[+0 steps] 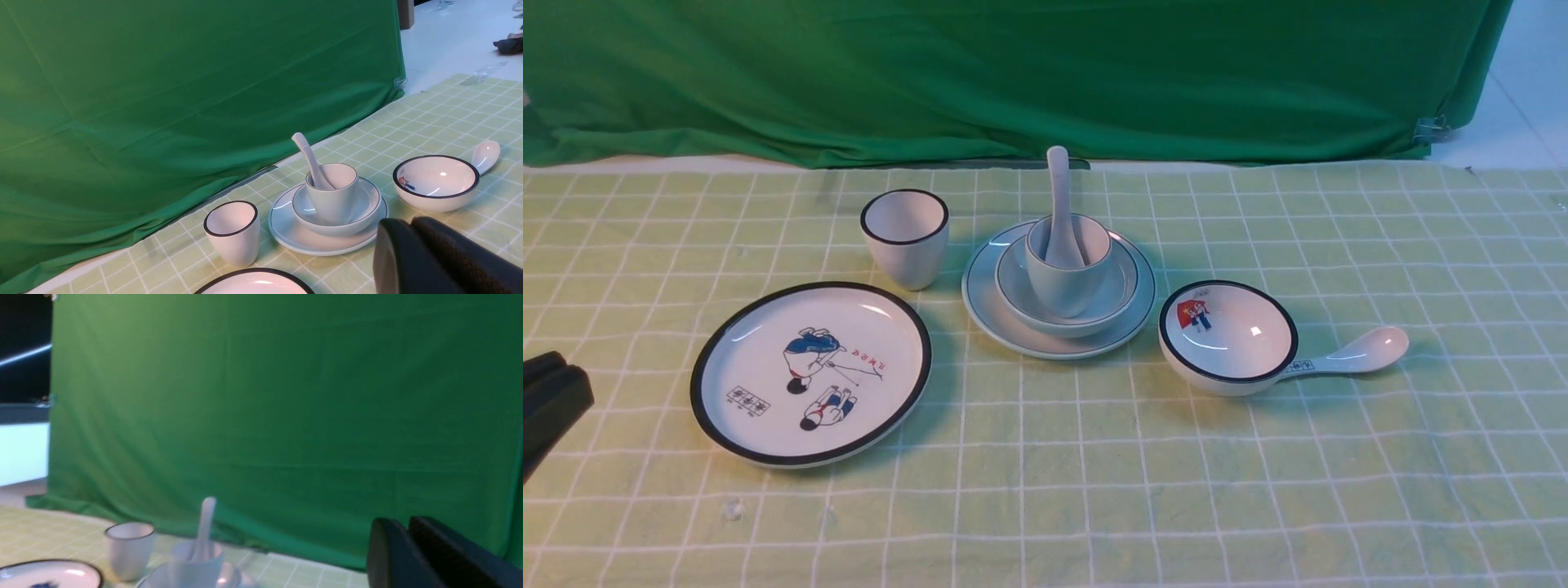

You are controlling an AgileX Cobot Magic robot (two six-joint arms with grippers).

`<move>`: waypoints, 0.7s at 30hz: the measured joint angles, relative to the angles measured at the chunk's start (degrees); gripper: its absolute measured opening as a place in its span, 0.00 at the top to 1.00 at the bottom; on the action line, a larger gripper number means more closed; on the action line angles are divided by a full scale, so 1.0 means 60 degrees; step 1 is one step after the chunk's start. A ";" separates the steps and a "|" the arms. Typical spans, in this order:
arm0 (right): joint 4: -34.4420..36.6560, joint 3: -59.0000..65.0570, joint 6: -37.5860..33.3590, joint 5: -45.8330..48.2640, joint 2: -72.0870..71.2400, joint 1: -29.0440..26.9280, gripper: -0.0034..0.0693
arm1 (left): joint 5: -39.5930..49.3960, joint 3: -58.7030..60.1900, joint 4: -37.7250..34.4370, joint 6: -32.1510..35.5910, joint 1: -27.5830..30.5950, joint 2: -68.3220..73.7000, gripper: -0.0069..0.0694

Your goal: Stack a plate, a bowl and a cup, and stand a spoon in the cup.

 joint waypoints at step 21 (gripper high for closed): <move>0.0162 0.0000 0.0000 0.2640 -0.0203 -0.1502 0.76 | 0.0000 0.0000 0.0000 0.0000 0.0000 0.0000 0.90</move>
